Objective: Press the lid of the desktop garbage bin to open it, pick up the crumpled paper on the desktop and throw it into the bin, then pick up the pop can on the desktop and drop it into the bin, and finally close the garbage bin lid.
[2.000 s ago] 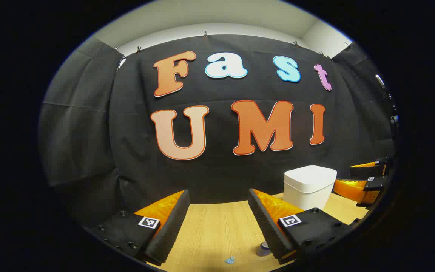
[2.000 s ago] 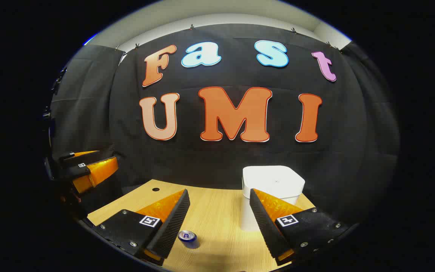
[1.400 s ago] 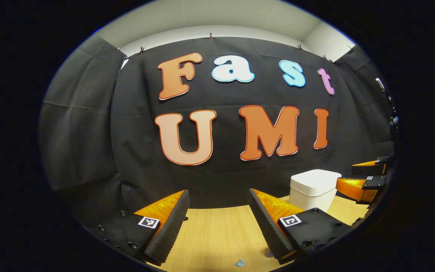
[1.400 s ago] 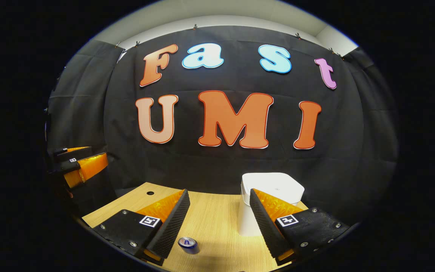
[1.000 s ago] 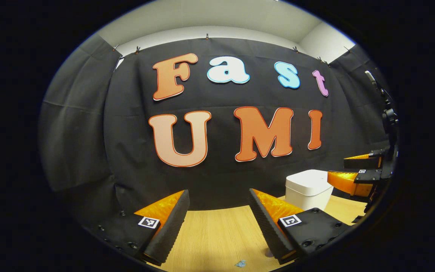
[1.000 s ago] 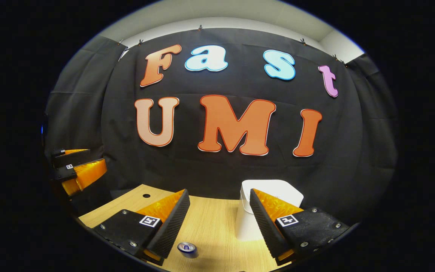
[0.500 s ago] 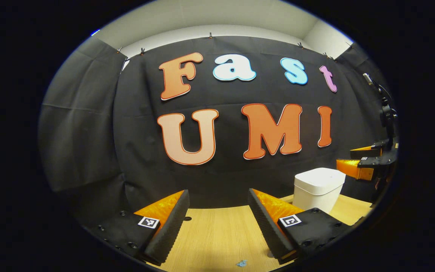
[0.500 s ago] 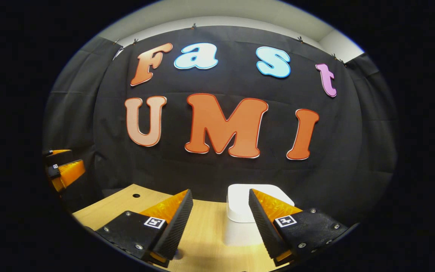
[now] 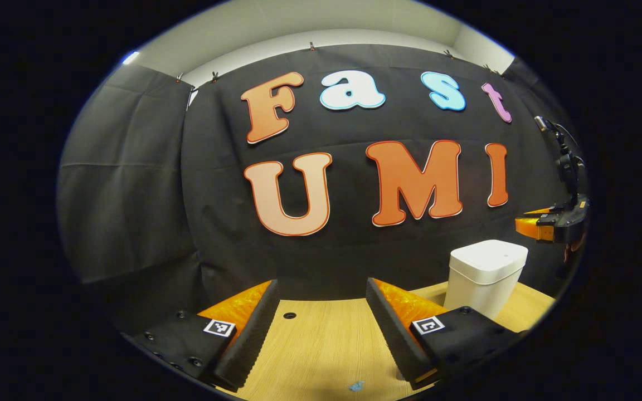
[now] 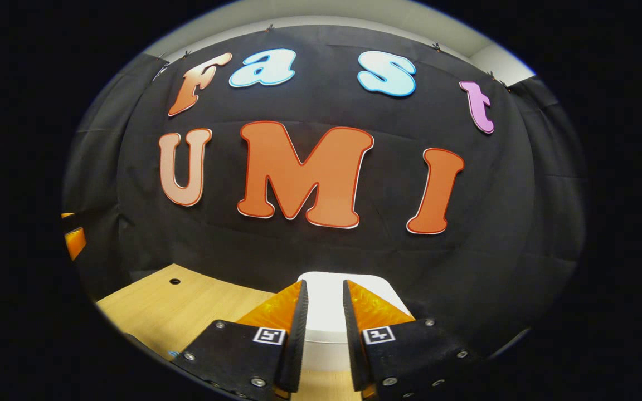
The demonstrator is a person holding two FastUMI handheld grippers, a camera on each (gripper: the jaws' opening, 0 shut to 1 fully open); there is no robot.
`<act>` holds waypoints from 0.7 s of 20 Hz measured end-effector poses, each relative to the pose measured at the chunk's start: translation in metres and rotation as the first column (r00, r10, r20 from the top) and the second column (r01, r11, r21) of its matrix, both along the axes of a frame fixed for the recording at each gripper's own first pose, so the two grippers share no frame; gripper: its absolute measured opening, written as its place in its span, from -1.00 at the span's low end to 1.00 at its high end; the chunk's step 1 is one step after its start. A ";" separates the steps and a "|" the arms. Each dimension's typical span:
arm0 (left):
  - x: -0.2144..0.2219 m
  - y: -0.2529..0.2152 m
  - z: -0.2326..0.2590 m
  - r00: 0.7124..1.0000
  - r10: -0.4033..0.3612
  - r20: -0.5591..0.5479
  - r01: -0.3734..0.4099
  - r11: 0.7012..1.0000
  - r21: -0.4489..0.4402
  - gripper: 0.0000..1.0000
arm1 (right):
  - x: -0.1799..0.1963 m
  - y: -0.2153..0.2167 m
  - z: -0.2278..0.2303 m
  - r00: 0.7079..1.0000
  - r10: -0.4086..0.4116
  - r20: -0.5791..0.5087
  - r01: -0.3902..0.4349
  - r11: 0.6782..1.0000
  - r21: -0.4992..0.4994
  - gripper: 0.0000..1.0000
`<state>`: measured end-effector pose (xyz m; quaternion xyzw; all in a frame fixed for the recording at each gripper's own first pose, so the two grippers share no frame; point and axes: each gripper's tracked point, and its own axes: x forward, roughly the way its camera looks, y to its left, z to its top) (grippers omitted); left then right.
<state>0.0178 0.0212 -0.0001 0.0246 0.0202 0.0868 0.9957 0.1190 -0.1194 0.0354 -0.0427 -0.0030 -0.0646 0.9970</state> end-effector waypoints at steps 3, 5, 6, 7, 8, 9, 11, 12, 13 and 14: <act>0.001 0.000 -0.002 0.999 0.034 -0.013 -0.034 0.999 0.019 1.00 | 0.016 -0.015 -0.008 1.000 0.008 -0.017 -0.007 0.999 0.032 -0.39; 0.001 -0.004 -0.007 0.998 0.045 -0.033 -0.044 0.999 0.014 1.00 | 0.025 -0.029 -0.015 1.000 -0.008 -0.027 0.010 0.999 0.046 -0.59; 0.001 -0.006 -0.009 0.998 0.048 -0.043 -0.047 0.999 0.012 1.00 | 0.029 -0.034 -0.018 0.999 -0.013 -0.032 0.014 0.998 0.053 -0.68; 0.001 -0.008 -0.010 0.997 0.053 -0.050 -0.053 0.999 0.012 1.00 | 0.033 -0.039 -0.022 0.999 -0.021 -0.037 0.023 0.998 0.058 -0.81; 0.001 -0.010 -0.011 0.997 0.061 -0.055 -0.060 0.998 0.016 0.99 | 0.036 -0.043 -0.025 0.999 -0.023 -0.043 0.026 0.998 0.063 -0.87; 0.001 -0.009 -0.011 0.996 0.070 -0.060 -0.069 0.997 0.019 0.99 | 0.040 -0.046 -0.029 0.999 -0.018 -0.051 0.021 0.997 0.073 -0.96; 0.002 -0.011 -0.013 0.994 0.084 -0.069 -0.082 0.996 0.023 0.99 | 0.046 -0.048 -0.036 0.998 0.000 -0.063 0.006 0.996 0.090 -0.97; 0.002 -0.013 -0.014 0.993 0.089 -0.074 -0.087 0.996 0.024 0.99 | 0.049 -0.050 -0.039 0.998 0.005 -0.070 0.001 0.996 0.091 -0.98; 0.002 -0.014 -0.015 0.992 0.093 -0.079 -0.091 0.995 0.025 0.99 | 0.052 -0.051 -0.044 0.997 0.005 -0.083 0.002 0.996 0.090 -0.99; 0.002 -0.016 -0.016 0.992 0.097 -0.085 -0.095 0.995 0.026 0.99 | 0.055 -0.053 -0.050 0.995 0.007 -0.101 0.002 0.996 0.089 -0.98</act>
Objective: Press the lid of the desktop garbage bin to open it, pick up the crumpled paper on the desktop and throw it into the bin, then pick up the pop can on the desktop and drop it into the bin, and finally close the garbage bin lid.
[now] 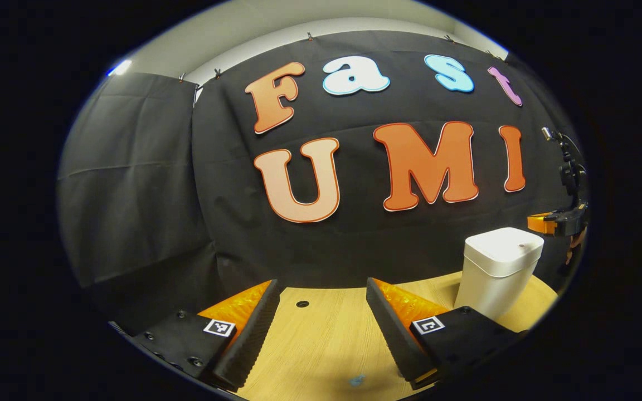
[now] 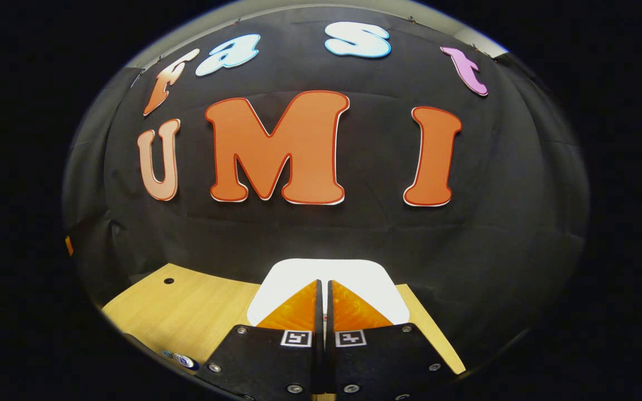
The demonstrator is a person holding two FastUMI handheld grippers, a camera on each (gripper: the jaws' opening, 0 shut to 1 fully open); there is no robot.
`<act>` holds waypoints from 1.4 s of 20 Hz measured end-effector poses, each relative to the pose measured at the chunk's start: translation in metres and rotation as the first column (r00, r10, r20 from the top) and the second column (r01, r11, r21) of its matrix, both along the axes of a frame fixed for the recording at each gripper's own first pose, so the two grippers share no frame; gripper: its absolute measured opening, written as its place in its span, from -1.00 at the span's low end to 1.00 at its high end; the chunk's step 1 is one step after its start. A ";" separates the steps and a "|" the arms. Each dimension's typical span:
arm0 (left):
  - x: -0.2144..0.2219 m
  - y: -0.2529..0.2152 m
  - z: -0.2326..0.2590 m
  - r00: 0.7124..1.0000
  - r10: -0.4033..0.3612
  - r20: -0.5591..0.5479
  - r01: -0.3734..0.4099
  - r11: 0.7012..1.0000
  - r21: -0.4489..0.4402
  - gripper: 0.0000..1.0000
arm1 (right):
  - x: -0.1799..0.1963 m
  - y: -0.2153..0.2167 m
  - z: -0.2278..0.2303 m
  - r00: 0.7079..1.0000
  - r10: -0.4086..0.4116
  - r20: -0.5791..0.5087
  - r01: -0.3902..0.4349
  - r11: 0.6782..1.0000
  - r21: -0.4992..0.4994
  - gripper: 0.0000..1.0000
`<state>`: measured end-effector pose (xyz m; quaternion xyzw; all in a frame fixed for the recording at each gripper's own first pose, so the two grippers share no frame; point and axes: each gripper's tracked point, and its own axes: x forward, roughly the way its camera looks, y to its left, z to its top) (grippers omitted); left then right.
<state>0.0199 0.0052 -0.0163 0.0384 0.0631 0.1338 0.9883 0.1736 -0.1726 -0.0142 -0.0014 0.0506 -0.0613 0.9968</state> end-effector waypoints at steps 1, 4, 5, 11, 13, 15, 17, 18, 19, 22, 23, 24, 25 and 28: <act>-0.001 -0.003 -0.002 1.000 0.003 -0.004 -0.003 1.000 0.001 0.99 | 0.002 -0.002 -0.008 1.000 0.006 -0.017 -0.006 1.000 0.001 -0.98; -0.001 -0.008 -0.004 1.000 0.010 -0.014 -0.010 1.000 0.007 0.99 | 0.008 -0.001 -0.026 0.997 0.034 -0.065 -0.033 0.999 0.019 -0.99; -0.002 -0.010 -0.005 1.000 0.013 -0.018 -0.013 1.000 0.009 0.99 | 0.009 0.000 -0.030 0.996 0.044 -0.075 -0.042 0.999 0.023 -0.99; -0.006 -0.016 -0.008 0.999 0.039 -0.035 -0.039 0.999 0.018 0.92 | 0.018 0.001 -0.040 0.992 0.078 -0.096 -0.077 0.997 0.016 -0.99; -0.008 -0.019 -0.010 0.998 0.046 -0.041 -0.046 0.999 0.019 0.92 | 0.017 0.002 -0.040 0.991 0.096 -0.089 -0.096 0.995 0.005 -0.99; -0.009 -0.023 -0.015 0.997 0.051 -0.053 -0.050 0.999 0.016 0.99 | 0.018 0.002 -0.043 0.990 0.113 -0.086 -0.115 0.993 -0.012 -0.98; -0.009 -0.027 -0.018 0.996 0.051 -0.068 -0.050 0.999 0.015 0.99 | 0.020 0.002 -0.045 0.989 0.120 -0.081 -0.121 0.993 -0.009 -0.98; -0.010 -0.030 -0.020 0.996 0.050 -0.075 -0.049 0.999 0.017 0.99 | 0.020 0.002 -0.045 0.989 0.124 -0.086 -0.126 0.992 -0.010 -0.98; -0.010 -0.031 -0.020 0.996 0.050 -0.079 -0.048 0.999 0.021 0.99 | 0.020 0.001 -0.047 0.988 0.129 -0.081 -0.130 0.991 -0.016 -0.98; -0.010 -0.033 -0.020 0.995 0.046 -0.091 -0.043 0.999 0.033 0.99 | 0.020 0.001 -0.051 0.987 0.133 -0.091 -0.133 0.991 0.004 -0.98; -0.010 -0.033 -0.021 0.995 0.041 -0.093 -0.038 0.999 0.030 0.99 | 0.020 0.000 -0.051 0.987 0.128 -0.094 -0.126 0.991 0.034 -0.97; -0.008 -0.034 -0.020 0.995 0.035 -0.090 -0.033 0.999 0.030 0.99 | 0.021 -0.001 -0.051 0.987 0.127 -0.100 -0.121 0.991 0.058 -0.98; -0.007 -0.033 -0.018 0.996 0.030 -0.085 -0.028 0.999 0.029 0.99 | 0.022 0.000 -0.050 0.987 0.126 -0.095 -0.121 0.991 0.055 -0.97; -0.006 -0.030 -0.018 0.997 0.008 -0.070 -0.006 1.000 0.026 0.99 | 0.019 0.002 -0.039 0.992 0.099 -0.077 -0.102 0.994 -0.027 -0.98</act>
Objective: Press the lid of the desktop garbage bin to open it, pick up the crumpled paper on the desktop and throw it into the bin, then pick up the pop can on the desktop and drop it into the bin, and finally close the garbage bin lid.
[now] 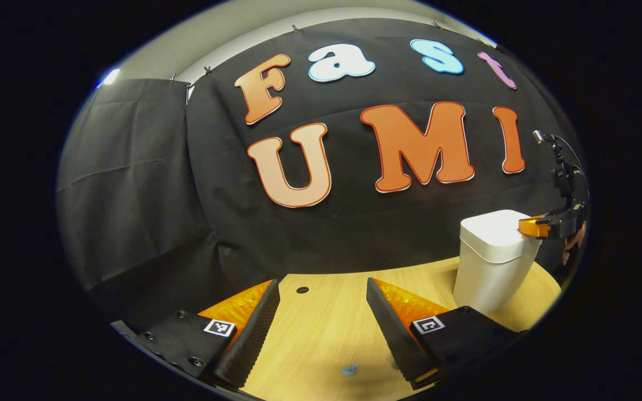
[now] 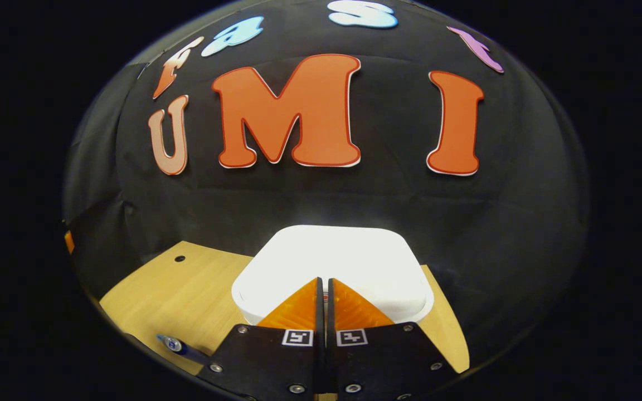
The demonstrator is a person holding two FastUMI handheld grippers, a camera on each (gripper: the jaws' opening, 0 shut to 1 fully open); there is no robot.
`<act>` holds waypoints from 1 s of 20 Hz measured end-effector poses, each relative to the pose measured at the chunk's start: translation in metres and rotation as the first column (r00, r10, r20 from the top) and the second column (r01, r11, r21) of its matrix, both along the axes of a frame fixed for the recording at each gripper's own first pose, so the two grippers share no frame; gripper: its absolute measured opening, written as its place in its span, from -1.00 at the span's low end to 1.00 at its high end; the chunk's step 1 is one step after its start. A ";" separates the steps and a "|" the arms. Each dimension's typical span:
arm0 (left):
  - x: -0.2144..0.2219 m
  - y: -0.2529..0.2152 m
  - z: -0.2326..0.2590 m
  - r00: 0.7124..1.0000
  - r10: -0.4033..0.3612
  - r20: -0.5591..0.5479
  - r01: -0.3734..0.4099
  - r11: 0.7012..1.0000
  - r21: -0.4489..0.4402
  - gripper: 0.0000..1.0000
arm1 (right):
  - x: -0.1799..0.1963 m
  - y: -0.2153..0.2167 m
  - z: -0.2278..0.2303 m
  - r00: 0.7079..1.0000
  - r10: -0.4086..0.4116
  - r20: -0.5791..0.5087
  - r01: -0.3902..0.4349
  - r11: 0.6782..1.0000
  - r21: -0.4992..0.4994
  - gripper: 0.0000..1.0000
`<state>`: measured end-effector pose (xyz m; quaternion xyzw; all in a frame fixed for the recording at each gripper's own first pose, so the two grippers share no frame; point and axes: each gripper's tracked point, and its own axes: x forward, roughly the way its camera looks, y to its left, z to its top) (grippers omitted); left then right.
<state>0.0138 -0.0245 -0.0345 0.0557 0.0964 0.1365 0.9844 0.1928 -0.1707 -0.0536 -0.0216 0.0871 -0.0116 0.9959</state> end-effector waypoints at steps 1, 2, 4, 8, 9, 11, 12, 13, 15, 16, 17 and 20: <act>0.000 0.004 0.000 1.000 -0.006 0.006 0.006 1.000 0.000 0.99 | -0.002 0.000 0.000 1.000 -0.016 -0.006 0.016 1.000 -0.016 -0.98; 0.001 0.010 0.000 1.000 -0.014 0.009 0.014 1.000 -0.006 0.99 | -0.004 0.000 0.004 0.999 -0.034 -0.002 0.034 0.999 -0.021 -0.99; 0.006 0.019 -0.004 1.000 -0.029 0.008 0.029 0.999 -0.021 0.99 | -0.008 0.001 0.012 0.998 -0.059 0.018 0.059 0.998 -0.024 -0.98; 0.018 0.038 -0.016 0.998 -0.054 -0.010 0.053 0.997 -0.052 0.99 | -0.020 -0.010 0.038 0.984 -0.160 0.080 0.166 0.983 -0.079 -0.98; 0.022 0.041 -0.019 0.998 -0.061 -0.011 0.061 0.996 -0.061 0.99 | -0.022 -0.010 0.046 0.979 -0.177 0.097 0.185 0.979 -0.082 -0.97; 0.027 0.045 -0.024 0.997 -0.081 -0.012 0.080 0.994 -0.079 0.99 | -0.027 -0.009 0.055 0.972 -0.201 0.119 0.212 0.974 -0.082 -0.98; 0.030 0.048 -0.025 0.996 -0.089 -0.013 0.088 0.992 -0.086 0.99 | -0.029 -0.008 0.057 0.970 -0.212 0.122 0.223 0.971 -0.084 -0.98; 0.033 0.050 -0.028 0.995 -0.098 -0.016 0.096 0.991 -0.091 0.99 | -0.031 -0.008 0.059 0.966 -0.228 0.122 0.239 0.967 -0.090 -0.98; 0.037 0.055 -0.034 0.993 -0.109 -0.035 0.105 0.990 -0.099 0.99 | -0.037 -0.011 0.061 0.957 -0.261 0.125 0.274 0.956 -0.105 -0.96; 0.041 0.056 -0.038 0.992 -0.121 -0.041 0.116 0.987 -0.110 0.99 | -0.039 -0.008 0.063 0.957 -0.260 0.129 0.273 0.957 -0.102 -0.95; 0.045 0.056 -0.042 0.990 -0.131 -0.049 0.125 0.985 -0.122 0.99 | -0.042 -0.005 0.064 0.956 -0.260 0.134 0.274 0.957 -0.098 -0.92; 0.054 0.054 -0.055 0.983 -0.168 -0.079 0.154 0.975 -0.160 0.99 | -0.052 -0.002 0.058 0.949 -0.289 0.126 0.302 0.948 -0.100 -0.65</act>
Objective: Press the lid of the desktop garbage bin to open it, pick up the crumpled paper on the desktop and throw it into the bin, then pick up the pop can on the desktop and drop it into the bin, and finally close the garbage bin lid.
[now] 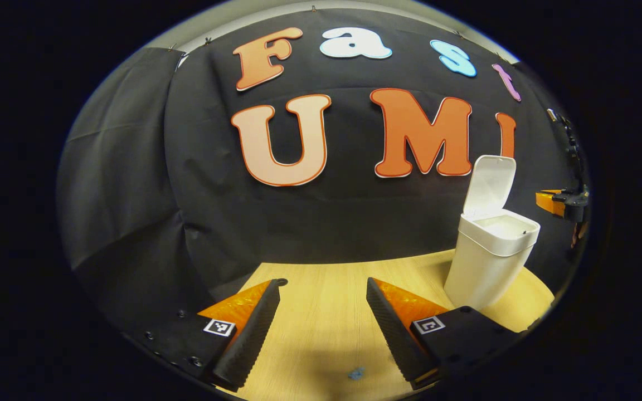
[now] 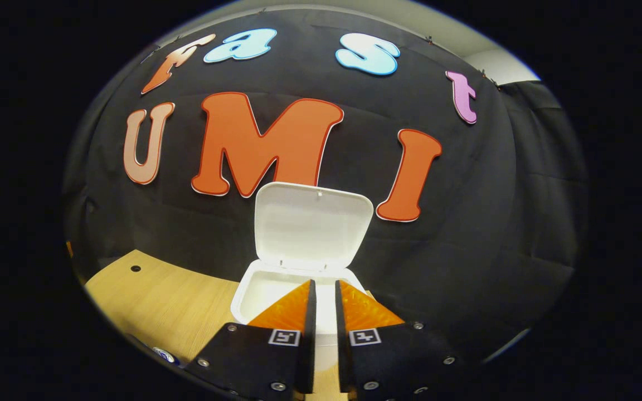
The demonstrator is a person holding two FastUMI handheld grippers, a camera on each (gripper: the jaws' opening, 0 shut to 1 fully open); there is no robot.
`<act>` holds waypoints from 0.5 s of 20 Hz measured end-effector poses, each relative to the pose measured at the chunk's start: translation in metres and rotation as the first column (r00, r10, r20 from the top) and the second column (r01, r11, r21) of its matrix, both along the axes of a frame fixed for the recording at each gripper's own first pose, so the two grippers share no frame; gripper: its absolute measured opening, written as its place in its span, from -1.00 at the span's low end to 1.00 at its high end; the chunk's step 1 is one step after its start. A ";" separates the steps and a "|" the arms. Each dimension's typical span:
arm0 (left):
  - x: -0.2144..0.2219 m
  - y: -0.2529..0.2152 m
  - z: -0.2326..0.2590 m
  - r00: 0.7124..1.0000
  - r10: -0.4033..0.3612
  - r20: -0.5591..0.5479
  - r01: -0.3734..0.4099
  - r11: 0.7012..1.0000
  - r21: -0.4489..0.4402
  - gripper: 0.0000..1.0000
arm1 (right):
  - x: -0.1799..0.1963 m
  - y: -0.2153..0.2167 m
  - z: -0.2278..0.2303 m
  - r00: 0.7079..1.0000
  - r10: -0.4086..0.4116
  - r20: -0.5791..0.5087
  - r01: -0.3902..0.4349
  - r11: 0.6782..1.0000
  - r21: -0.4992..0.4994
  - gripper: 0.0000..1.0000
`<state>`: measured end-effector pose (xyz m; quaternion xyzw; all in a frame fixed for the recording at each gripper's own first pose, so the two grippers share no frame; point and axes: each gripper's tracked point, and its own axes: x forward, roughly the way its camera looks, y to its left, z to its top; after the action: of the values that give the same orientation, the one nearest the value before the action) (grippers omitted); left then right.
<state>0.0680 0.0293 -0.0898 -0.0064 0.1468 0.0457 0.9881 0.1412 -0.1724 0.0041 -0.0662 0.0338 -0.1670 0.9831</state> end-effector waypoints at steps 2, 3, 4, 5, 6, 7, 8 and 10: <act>0.003 -0.005 -0.011 0.999 -0.025 -0.036 0.024 1.000 -0.019 0.99 | -0.007 0.002 -0.009 1.000 -0.021 -0.018 0.021 1.000 0.010 -0.36; 0.004 -0.008 -0.015 0.998 -0.043 -0.051 0.041 0.999 -0.031 1.00 | -0.010 0.005 -0.011 1.000 -0.018 -0.017 0.018 1.000 0.023 -0.26; 0.004 -0.012 -0.019 0.996 -0.061 -0.064 0.058 0.997 -0.043 0.99 | -0.013 0.011 -0.013 1.000 -0.010 -0.016 0.010 0.999 0.037 -0.22; 0.005 -0.016 -0.023 0.994 -0.080 -0.077 0.075 0.996 -0.057 0.99 | -0.017 0.016 -0.017 1.000 0.000 -0.016 0.001 0.999 0.049 -0.11; 0.008 -0.019 -0.029 0.990 -0.098 -0.097 0.091 0.993 -0.072 0.99 | -0.018 0.021 -0.020 1.000 0.007 -0.018 -0.006 0.999 0.054 -0.03; 0.010 -0.022 -0.036 0.986 -0.113 -0.120 0.103 0.991 -0.086 0.99 | -0.021 0.025 -0.023 1.000 0.010 -0.025 -0.008 0.998 0.055 0.13; 0.011 -0.025 -0.042 0.982 -0.126 -0.143 0.112 0.989 -0.100 0.99 | -0.022 0.031 -0.026 0.999 0.012 -0.032 -0.011 0.999 0.050 0.21; 0.011 -0.030 -0.055 0.969 -0.150 -0.196 0.128 0.984 -0.122 1.00 | -0.025 0.041 -0.029 0.999 0.025 -0.031 -0.024 0.999 0.036 0.43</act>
<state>0.0786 -0.0004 -0.1452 -0.0452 0.2500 -0.0313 0.9667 0.1162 -0.1317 -0.0244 -0.0518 0.0514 -0.1534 0.9855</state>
